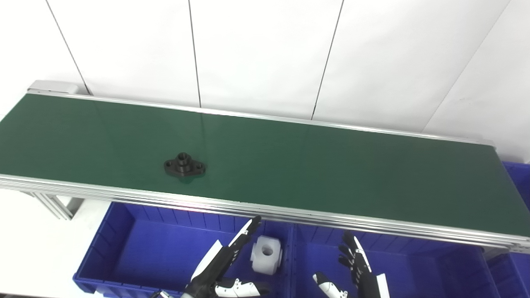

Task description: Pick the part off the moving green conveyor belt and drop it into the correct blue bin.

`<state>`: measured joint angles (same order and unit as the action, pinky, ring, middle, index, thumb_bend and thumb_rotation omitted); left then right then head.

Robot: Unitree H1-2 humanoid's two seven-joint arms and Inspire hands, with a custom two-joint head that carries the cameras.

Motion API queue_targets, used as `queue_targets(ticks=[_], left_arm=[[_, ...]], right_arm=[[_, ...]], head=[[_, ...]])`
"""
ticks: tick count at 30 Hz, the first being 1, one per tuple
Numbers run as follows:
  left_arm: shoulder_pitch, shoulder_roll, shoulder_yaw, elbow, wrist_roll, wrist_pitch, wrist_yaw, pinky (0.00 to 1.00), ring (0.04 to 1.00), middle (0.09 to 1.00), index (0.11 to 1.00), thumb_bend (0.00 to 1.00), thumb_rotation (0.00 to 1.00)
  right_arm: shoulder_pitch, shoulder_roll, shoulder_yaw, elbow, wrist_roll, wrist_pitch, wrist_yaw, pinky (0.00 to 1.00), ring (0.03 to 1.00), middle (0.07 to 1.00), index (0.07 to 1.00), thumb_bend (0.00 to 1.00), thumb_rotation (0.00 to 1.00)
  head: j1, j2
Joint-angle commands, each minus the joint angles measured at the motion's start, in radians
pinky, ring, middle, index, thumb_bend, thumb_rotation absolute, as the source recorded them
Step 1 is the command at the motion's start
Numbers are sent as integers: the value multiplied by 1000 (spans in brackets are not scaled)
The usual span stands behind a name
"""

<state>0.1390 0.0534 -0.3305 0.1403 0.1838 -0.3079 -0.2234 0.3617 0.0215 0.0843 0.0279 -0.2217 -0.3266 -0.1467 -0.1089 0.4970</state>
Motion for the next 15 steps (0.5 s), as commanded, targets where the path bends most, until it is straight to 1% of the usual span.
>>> queue_targets(ticks=[1,4,5,10,12,15], left_arm=[[-8,-8,-3,-22,-1,-37,12,973,1000,1000,1000,840,543],[-15,-13,-4,-11,4,-51,20,966,1000,1000,1000,848,548],[-18,-14,-4,-8,5,-53,22,964,1000,1000,1000,849,551],[-22,-24,-3,-8,2,-46,25,979,1000,1000,1000,838,537],[-26,-33,-2,-4,-8,-43,24,986,1000,1000,1000,818,528],[-31,-50,5,10,-26,-37,26,984,1000,1000,1000,825,525]], right_arm=[[-8,-1,-5,-20,7,-63,-8,851,902,928,937,716,438],[-14,-7,-11,-21,3,-71,-7,856,904,933,943,706,431],[-16,-9,-12,-23,-4,-70,-9,864,911,944,953,699,444],[-27,-21,-22,-43,-7,-66,-6,892,926,962,964,685,451],[-30,-33,-28,-56,0,-62,0,920,952,972,974,686,470],[-42,-64,-31,-84,28,-71,26,952,975,986,989,677,485]], head=[[6,-1],[0,2],[0,2],[6,0],[16,-3],[29,-8]])
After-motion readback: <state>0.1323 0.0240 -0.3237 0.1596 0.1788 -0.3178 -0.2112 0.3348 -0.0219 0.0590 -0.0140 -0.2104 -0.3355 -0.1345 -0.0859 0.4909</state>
